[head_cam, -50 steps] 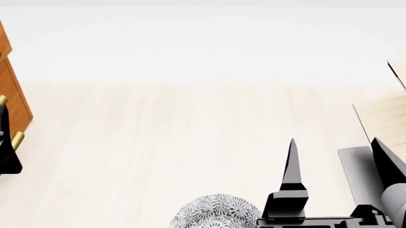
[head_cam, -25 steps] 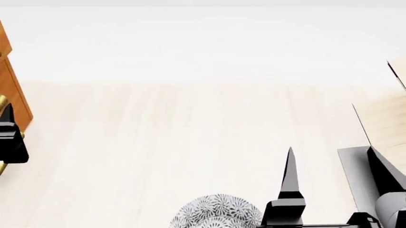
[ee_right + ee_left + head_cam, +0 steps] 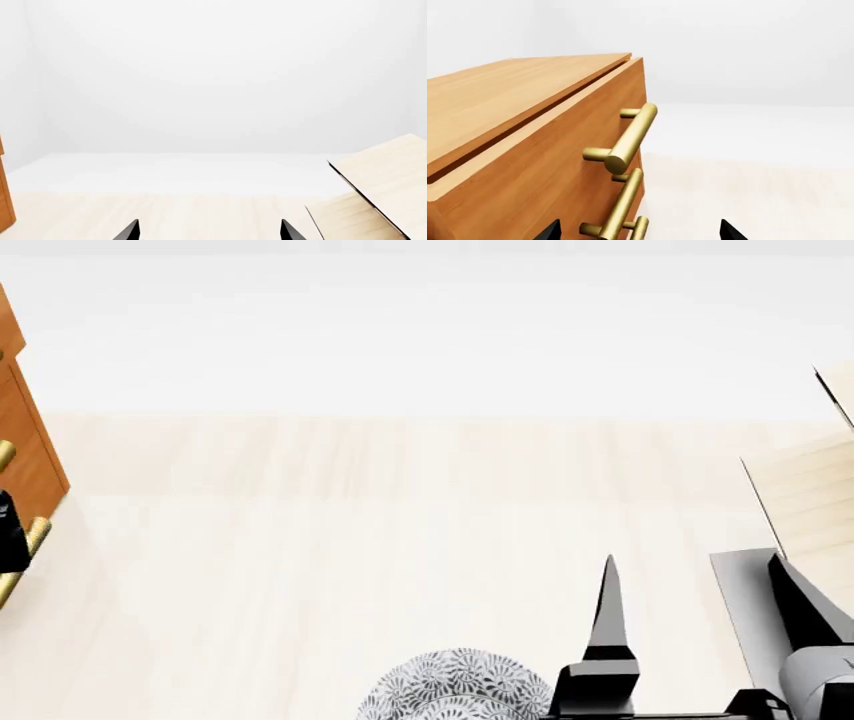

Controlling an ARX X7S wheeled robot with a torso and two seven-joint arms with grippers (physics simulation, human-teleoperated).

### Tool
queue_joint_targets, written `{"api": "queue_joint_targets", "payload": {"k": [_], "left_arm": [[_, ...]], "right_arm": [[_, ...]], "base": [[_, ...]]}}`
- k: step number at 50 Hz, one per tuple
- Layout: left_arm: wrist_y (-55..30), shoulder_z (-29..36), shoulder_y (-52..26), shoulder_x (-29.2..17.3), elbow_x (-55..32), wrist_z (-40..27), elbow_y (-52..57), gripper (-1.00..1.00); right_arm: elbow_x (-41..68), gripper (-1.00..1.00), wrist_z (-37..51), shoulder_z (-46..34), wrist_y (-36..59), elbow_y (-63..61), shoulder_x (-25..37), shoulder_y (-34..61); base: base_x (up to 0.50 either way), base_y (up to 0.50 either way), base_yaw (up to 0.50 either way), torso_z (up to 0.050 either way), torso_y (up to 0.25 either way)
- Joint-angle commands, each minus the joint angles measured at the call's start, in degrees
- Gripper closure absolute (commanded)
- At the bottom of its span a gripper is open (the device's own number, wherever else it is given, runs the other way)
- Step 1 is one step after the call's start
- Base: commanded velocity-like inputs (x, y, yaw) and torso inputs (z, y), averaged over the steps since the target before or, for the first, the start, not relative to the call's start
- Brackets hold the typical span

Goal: Close the top drawer of the cabinet and put the bowl on top of it.

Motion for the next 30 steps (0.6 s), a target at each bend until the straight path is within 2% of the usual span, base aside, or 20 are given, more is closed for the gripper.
{"api": "queue_joint_targets", "payload": {"k": [1, 30], "left_arm": [[2.8, 0.1, -0.7, 0.1, 3.0, -0.4, -5.6, -1.0], [4.6, -0.9, -3.1, 1.2, 5.8, -3.4, -13.5, -1.0]], "right_arm": [[-0.5, -1.0, 0.2, -0.7, -0.6, 0.3, 0.4, -0.2], [-1.0, -1.0, -0.2, -0.8, -2.6, 0.9, 1.2, -1.5]], "base": [[0.0, 0.0, 0.0, 0.0, 0.0], [0.0, 0.0, 0.0, 0.0, 0.0]]}}
